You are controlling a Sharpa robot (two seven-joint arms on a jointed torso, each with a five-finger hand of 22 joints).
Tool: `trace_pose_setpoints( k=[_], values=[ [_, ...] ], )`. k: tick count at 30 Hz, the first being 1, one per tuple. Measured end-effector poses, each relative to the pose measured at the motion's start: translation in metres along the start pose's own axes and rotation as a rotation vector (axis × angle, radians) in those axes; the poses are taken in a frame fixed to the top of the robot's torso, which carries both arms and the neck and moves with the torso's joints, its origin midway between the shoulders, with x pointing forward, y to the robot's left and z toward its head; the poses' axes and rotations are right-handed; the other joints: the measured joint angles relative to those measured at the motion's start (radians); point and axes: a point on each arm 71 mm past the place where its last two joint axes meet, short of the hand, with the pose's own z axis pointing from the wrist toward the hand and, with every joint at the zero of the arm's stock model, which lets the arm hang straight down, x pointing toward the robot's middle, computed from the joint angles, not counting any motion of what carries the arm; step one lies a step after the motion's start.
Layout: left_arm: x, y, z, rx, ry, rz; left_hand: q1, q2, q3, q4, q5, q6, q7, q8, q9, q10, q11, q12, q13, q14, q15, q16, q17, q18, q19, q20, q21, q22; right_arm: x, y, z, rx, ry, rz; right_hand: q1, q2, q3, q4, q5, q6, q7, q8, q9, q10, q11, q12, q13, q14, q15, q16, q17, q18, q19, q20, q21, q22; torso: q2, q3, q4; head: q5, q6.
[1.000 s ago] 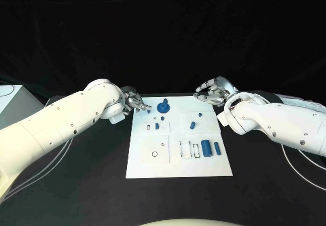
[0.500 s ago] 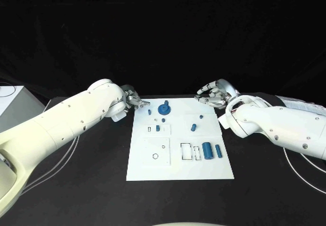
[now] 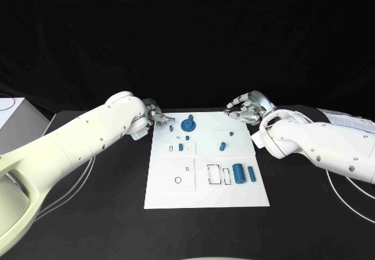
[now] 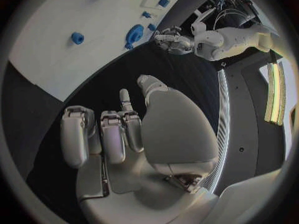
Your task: Assemble the parts on the task board
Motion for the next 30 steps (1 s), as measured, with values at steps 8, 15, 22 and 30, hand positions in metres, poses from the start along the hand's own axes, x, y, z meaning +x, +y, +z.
trace_pose_setpoints(
  k=[8,15,22,30],
  values=[
    [0.0027,-0.0010,0.0009,-0.006,0.024,0.012,-0.006,0.006,-0.005,0.000,0.000,0.008,0.000,0.000,0.000,0.013,-0.001,0.018,0.017,0.000,0.000,0.006,0.000,0.000,0.004,0.001,0.005,0.012,0.0005,0.0012,0.0004,-0.002,0.000,0.001,0.000,0.000,0.000,0.000,0.000,0.000,0.000,0.000,0.000,0.000,0.000,0.000,0.000,0.000,0.000,0.000,0.000,0.000,0.000,0.000,0.000,0.000,0.002,0.0006,-0.0006,-0.002,-0.003],
    [0.0036,-0.0005,0.0012,-0.012,0.036,0.020,-0.005,0.005,-0.005,0.000,0.000,0.013,-0.002,0.008,0.000,0.019,-0.006,0.025,0.025,0.000,0.000,0.012,0.000,0.000,0.007,0.000,0.010,0.018,0.0011,0.0018,0.0008,-0.003,0.000,0.001,0.000,0.000,0.000,0.000,0.000,0.000,0.000,0.000,0.000,0.000,0.000,0.000,0.000,0.000,0.000,0.000,0.000,0.000,0.000,0.000,0.000,0.000,0.002,0.0010,0.0009,-0.003,-0.005],
    [0.0052,-0.0009,0.0022,-0.017,0.045,0.024,0.004,0.015,-0.005,0.000,0.000,0.017,-0.005,0.012,0.000,0.023,-0.009,0.030,0.027,0.000,0.000,0.016,0.000,0.000,0.011,-0.004,0.013,0.023,0.0013,0.0022,0.0010,-0.004,0.001,0.001,0.000,0.000,0.007,-0.001,0.000,0.000,0.000,0.000,0.000,0.000,0.000,0.000,0.000,0.000,0.000,0.000,0.000,0.000,0.000,0.000,0.000,0.001,0.002,0.0011,0.0004,-0.003,-0.005],
    [0.0071,-0.0009,0.0038,-0.023,0.051,0.027,0.013,0.024,-0.002,-0.003,0.000,0.017,-0.005,0.012,0.000,0.023,-0.009,0.030,0.027,0.000,0.000,0.016,0.000,0.000,0.011,-0.004,0.013,0.025,0.0016,0.0024,0.0010,-0.004,0.001,0.001,0.000,0.000,0.007,-0.001,0.000,0.000,0.000,0.000,0.000,0.000,0.000,0.000,0.000,0.000,0.000,0.000,0.000,0.000,0.000,0.000,0.000,0.001,0.004,0.0010,0.0002,-0.004,-0.007]
  ],
)
